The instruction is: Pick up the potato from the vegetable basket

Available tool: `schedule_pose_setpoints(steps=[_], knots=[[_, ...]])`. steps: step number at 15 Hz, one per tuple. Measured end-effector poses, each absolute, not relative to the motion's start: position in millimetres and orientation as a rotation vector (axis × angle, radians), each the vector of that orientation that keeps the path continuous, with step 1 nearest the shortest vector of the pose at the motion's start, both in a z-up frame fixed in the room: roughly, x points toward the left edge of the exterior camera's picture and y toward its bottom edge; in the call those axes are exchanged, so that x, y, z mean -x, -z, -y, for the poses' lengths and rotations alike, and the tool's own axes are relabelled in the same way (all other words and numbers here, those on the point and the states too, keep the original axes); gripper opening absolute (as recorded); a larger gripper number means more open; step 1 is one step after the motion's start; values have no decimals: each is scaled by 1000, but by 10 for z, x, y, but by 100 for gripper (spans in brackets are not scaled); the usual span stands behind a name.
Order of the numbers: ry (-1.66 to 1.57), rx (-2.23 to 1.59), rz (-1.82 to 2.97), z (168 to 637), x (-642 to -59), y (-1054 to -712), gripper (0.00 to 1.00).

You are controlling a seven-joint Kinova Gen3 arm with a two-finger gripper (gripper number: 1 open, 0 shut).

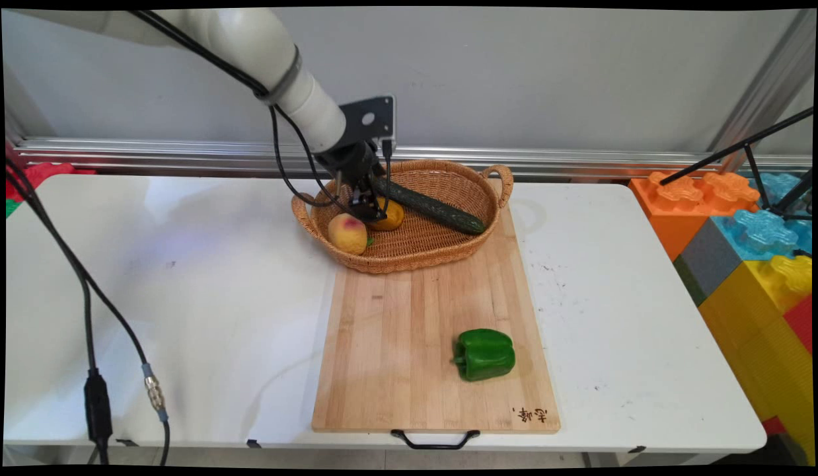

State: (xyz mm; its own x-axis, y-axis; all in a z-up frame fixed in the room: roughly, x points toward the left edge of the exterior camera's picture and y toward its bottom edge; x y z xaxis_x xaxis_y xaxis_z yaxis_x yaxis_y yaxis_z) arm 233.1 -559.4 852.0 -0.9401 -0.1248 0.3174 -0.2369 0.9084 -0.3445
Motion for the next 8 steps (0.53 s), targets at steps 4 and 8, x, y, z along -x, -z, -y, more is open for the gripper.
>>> schedule_pose_setpoints(steps=[4, 8], knots=[[-554, -266, 2792, 5691, -2307, -8251, 100], [-551, -255, 2799, 5707, -2284, -8082, 100]])
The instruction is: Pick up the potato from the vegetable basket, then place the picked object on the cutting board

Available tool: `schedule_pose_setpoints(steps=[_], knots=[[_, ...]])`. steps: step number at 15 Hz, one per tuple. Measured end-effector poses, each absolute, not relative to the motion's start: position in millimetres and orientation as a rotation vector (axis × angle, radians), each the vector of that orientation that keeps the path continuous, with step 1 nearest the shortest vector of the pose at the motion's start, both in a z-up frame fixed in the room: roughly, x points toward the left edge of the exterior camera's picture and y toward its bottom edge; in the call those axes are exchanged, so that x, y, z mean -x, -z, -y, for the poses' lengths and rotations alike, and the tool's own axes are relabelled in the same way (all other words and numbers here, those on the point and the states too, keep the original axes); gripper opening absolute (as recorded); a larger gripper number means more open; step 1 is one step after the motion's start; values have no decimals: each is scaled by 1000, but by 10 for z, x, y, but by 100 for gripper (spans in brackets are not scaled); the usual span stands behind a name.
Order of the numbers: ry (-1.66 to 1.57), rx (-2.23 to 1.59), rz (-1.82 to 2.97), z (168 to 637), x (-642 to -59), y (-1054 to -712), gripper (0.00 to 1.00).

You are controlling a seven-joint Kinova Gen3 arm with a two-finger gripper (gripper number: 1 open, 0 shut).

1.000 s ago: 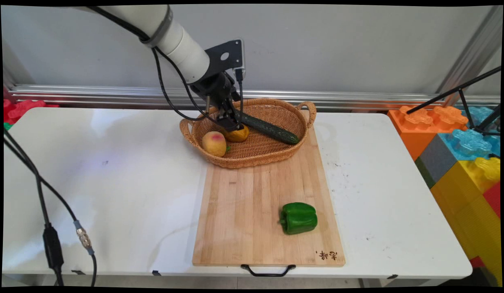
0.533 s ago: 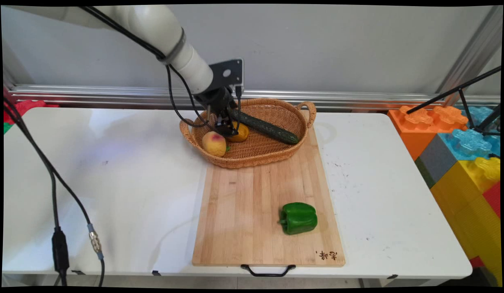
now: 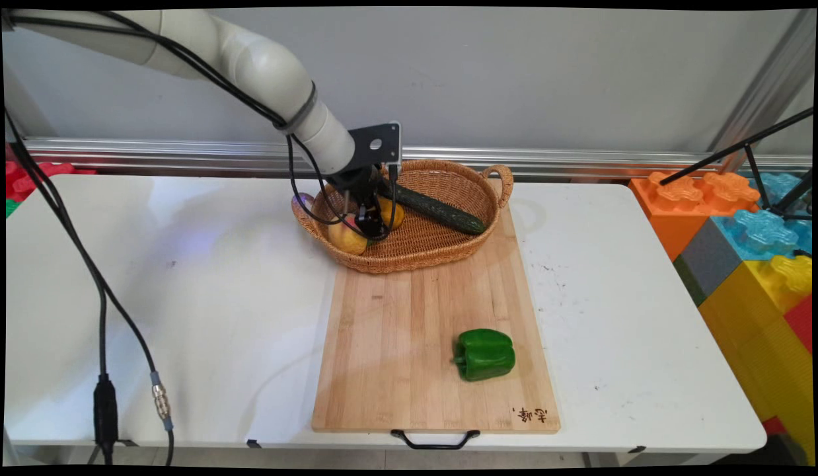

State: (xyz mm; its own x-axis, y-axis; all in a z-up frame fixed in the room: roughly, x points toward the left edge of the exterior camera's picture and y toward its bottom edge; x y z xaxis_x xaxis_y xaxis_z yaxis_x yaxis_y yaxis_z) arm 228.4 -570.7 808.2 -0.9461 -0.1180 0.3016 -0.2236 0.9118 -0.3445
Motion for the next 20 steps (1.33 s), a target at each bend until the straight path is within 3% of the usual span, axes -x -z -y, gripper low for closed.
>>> schedule_pose_setpoints(steps=[2, 3, 12, 20], knots=[[-568, -250, 2798, 5714, -2281, -8036, 100], [-578, -249, 2798, 5716, -2283, -8020, 0], [-610, -246, 2790, 5584, -2296, -8050, 0], [-694, -264, 2697, 5189, -2173, -8639, 0]])
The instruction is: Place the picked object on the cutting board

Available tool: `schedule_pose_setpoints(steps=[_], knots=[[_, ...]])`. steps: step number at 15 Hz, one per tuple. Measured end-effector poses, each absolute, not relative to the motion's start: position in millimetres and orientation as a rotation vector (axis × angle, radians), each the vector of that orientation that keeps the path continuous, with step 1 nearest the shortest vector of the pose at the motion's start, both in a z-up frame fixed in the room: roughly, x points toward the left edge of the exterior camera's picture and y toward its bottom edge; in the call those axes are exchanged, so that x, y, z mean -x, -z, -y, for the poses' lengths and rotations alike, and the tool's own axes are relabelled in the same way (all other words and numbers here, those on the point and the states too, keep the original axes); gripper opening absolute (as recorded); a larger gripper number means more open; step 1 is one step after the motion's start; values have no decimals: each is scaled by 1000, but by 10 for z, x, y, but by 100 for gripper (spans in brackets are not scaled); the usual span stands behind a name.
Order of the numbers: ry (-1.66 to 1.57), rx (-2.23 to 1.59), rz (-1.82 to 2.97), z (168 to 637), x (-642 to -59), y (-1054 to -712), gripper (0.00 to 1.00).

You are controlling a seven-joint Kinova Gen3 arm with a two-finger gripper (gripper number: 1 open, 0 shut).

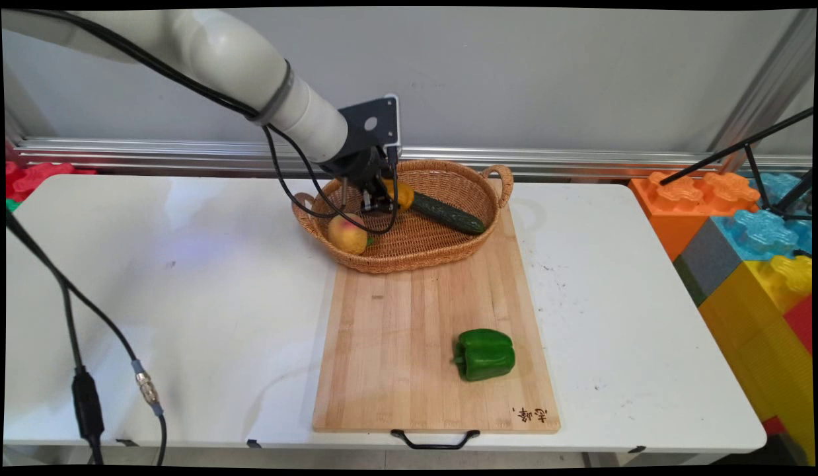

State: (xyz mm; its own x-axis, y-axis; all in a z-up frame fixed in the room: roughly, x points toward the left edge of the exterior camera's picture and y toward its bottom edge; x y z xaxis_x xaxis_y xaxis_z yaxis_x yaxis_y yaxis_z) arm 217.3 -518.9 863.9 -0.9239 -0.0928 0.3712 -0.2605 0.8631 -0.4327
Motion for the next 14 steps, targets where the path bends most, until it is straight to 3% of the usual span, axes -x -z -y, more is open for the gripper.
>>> schedule_pose_setpoints(steps=[7, 14], knots=[[-500, -239, 2690, 4394, -1868, -9001, 0], [-283, -183, 2748, 3700, -1850, -8895, 0]])
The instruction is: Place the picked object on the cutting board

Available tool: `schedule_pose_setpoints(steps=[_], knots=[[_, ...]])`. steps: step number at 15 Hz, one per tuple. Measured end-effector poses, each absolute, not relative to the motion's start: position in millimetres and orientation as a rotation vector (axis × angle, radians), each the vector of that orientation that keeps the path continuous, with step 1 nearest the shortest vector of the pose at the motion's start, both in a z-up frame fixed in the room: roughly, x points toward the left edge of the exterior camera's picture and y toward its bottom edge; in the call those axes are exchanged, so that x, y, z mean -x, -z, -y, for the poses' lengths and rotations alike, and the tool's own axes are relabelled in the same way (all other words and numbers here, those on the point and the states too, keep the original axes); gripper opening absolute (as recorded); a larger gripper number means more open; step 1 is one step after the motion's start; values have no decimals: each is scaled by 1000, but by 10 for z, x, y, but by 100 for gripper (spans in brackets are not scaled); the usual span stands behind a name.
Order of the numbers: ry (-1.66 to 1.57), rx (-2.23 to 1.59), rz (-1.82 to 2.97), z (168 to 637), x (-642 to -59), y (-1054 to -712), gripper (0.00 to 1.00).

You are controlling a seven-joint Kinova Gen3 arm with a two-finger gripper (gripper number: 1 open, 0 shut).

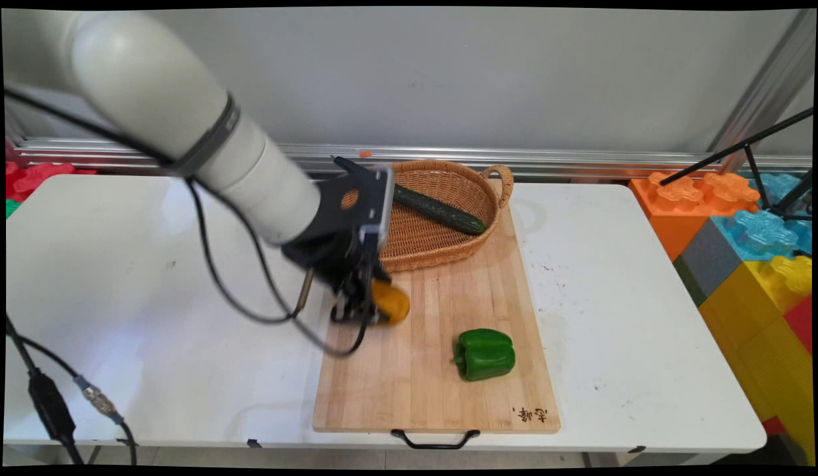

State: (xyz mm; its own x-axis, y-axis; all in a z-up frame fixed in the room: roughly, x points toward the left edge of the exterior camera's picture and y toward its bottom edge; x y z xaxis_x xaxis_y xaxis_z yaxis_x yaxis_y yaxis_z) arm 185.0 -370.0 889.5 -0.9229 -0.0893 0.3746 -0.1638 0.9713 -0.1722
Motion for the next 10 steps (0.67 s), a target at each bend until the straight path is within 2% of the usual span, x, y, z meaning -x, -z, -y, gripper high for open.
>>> schedule_pose_setpoints(steps=[3, 10], knots=[[-210, -131, 2763, 3474, -1813, -8684, 0], [-183, -105, 2770, 3344, -1676, -8191, 0]])
